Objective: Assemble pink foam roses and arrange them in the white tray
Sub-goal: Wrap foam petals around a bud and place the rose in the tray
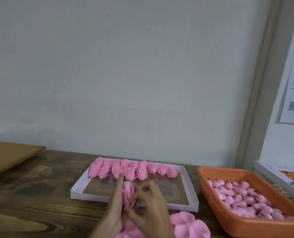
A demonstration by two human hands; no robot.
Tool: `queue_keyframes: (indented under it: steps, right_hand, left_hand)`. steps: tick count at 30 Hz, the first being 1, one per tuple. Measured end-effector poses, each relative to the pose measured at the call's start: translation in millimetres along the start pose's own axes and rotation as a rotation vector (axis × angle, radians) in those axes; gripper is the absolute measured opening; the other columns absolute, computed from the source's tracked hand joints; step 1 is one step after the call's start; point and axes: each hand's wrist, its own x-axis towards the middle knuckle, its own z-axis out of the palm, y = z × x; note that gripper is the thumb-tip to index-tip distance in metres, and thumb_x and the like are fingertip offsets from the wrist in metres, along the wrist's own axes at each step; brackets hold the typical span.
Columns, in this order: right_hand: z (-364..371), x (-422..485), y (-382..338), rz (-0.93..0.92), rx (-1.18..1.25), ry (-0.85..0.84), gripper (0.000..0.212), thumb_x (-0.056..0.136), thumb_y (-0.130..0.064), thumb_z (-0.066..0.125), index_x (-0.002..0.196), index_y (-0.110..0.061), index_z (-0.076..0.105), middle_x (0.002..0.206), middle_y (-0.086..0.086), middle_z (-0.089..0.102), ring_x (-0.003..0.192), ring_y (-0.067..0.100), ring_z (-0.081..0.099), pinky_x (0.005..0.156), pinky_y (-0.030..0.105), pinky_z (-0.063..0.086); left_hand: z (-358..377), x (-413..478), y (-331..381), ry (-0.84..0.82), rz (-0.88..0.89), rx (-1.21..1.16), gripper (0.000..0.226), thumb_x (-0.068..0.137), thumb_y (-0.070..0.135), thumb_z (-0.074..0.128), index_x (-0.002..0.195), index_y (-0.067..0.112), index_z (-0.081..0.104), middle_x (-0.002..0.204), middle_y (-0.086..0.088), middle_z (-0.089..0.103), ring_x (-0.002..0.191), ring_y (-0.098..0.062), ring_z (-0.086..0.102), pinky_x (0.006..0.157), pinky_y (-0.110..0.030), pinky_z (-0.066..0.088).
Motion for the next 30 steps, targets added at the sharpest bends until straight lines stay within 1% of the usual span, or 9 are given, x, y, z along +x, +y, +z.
queue_keyframes:
  steps: [4,8,10,12,14,17,22,27,30]
  right_hand:
    - [-1,1,-2,0.025,-0.042,0.073,0.018,0.071,-0.023,0.084,0.075,-0.027,0.067,0.095,-0.015,0.053,0.081,-0.002,0.058,0.072,0.019,0.051]
    - [-2,1,-11,0.03,-0.095,0.134,0.012,0.078,-0.031,0.076,0.074,-0.028,0.065,0.088,-0.012,0.054,0.074,0.001,0.055,0.063,0.023,0.05]
    - [-3,1,-13,0.027,-0.093,0.128,0.011,0.079,-0.033,0.08,0.08,-0.028,0.07,0.086,-0.01,0.055,0.074,0.005,0.056,0.063,0.025,0.051]
    - [-5,2,-15,0.028,-0.038,0.111,0.021,0.076,-0.035,0.084,0.094,-0.031,0.074,0.088,-0.011,0.056,0.079,0.007,0.059,0.068,0.027,0.053]
    - [-7,3,-14,0.044,0.044,0.121,0.026,0.078,-0.038,0.084,0.1,-0.034,0.071,0.085,-0.015,0.057,0.079,0.007,0.059,0.069,0.027,0.053]
    - [-7,2,-7,0.11,0.07,0.118,0.025,0.074,-0.04,0.084,0.088,-0.035,0.063,0.074,-0.013,0.061,0.07,0.008,0.059,0.062,0.022,0.05]
    - [-1,-1,2,0.171,0.046,0.072,0.024,0.069,-0.034,0.085,0.08,-0.031,0.063,0.075,-0.015,0.065,0.066,0.003,0.059,0.059,0.016,0.046]
    - [1,-2,5,0.244,0.084,0.076,0.024,0.064,-0.033,0.082,0.079,-0.032,0.063,0.075,-0.018,0.067,0.067,0.004,0.063,0.06,0.01,0.043]
    - [1,-1,3,0.267,0.135,0.058,0.022,0.064,-0.029,0.081,0.076,-0.03,0.062,0.071,-0.014,0.068,0.065,0.007,0.064,0.059,0.014,0.046]
  left_hand:
    - [0,4,-3,-0.022,0.016,-0.025,0.06,0.067,0.069,0.072,0.06,0.011,0.062,0.058,-0.01,0.051,0.051,-0.019,0.052,0.049,-0.029,0.045]
    - [-2,5,-5,-0.056,-0.006,-0.038,0.051,0.073,0.062,0.075,0.065,0.013,0.064,0.062,-0.007,0.053,0.056,-0.018,0.054,0.055,-0.03,0.047]
    - [0,6,-8,-0.077,0.014,-0.028,0.049,0.08,0.061,0.073,0.07,0.013,0.064,0.065,-0.008,0.051,0.058,-0.018,0.052,0.058,-0.031,0.045]
    - [1,6,-9,-0.085,0.024,-0.033,0.048,0.085,0.06,0.069,0.075,0.013,0.064,0.067,-0.008,0.051,0.06,-0.018,0.052,0.061,-0.033,0.042]
    - [1,8,-7,-0.072,0.036,-0.048,0.05,0.084,0.059,0.067,0.072,0.011,0.06,0.063,-0.008,0.05,0.055,-0.018,0.05,0.059,-0.032,0.043]
    - [-3,10,-4,-0.046,0.039,-0.008,0.06,0.08,0.062,0.068,0.065,0.006,0.052,0.059,-0.013,0.047,0.053,-0.025,0.049,0.056,-0.032,0.047]
    - [-6,11,-6,-0.015,0.058,0.056,0.067,0.073,0.067,0.071,0.055,0.006,0.051,0.061,-0.014,0.046,0.055,-0.024,0.051,0.058,-0.033,0.044]
    - [-6,11,-7,0.013,0.018,0.052,0.068,0.078,0.071,0.067,0.06,0.006,0.053,0.065,-0.016,0.051,0.057,-0.025,0.05,0.059,-0.035,0.043]
    - [-6,11,-7,0.05,0.024,0.048,0.069,0.086,0.07,0.061,0.063,0.006,0.05,0.063,-0.015,0.049,0.054,-0.024,0.048,0.059,-0.034,0.04]
